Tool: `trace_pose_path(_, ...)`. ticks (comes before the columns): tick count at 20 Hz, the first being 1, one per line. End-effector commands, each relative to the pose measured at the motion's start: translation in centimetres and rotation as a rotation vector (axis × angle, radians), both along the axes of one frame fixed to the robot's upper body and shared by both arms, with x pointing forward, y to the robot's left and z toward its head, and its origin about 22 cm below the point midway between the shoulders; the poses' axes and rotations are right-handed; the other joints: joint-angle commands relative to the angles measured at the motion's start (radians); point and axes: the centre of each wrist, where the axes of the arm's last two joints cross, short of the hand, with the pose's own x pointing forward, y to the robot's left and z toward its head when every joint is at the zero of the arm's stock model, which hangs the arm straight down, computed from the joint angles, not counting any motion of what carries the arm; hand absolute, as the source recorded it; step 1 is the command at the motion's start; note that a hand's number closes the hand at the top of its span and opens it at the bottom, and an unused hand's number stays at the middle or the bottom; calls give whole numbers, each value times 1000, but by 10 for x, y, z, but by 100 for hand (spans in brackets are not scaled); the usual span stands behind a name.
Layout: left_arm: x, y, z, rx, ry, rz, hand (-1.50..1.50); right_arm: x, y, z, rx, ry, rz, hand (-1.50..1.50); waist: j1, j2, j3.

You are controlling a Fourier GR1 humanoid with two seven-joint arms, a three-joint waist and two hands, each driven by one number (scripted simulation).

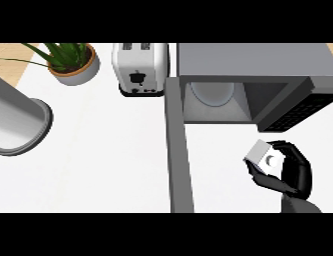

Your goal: Pick up the milk, place it into the microwave and close the microwave

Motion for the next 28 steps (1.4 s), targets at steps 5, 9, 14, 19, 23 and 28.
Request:
trace_pose_path(5, -2, -9, 11, -20, 3, -8, -150, 9, -14, 27, 2, -62, 290, 150, -5, 0, 0)
trace_pose_path(9, -10, 6, -4, -23, 10, -2, -150, 16, 8, 60, 50, -64, 380, 150, -8, -3, -1)
trace_pose_path(14, -13, 11, -4, -19, 16, 8, -150, 17, 30, 84, -12, -85, 375, 150, -5, -1, -1)
trace_pose_path(19, -15, 17, -11, -30, 31, -10, -150, 46, 58, 125, -99, -97, 333, 150, -1, -1, -1)
trace_pose_path(23, -22, 27, -11, -29, 18, 8, -150, 62, 65, 147, -126, -56, 313, 150, 1, -1, -1)
trace_pose_path(28, -12, 16, -7, -15, 28, 5, -150, 121, 85, 156, -161, 15, 276, 150, 12, 4, 0)
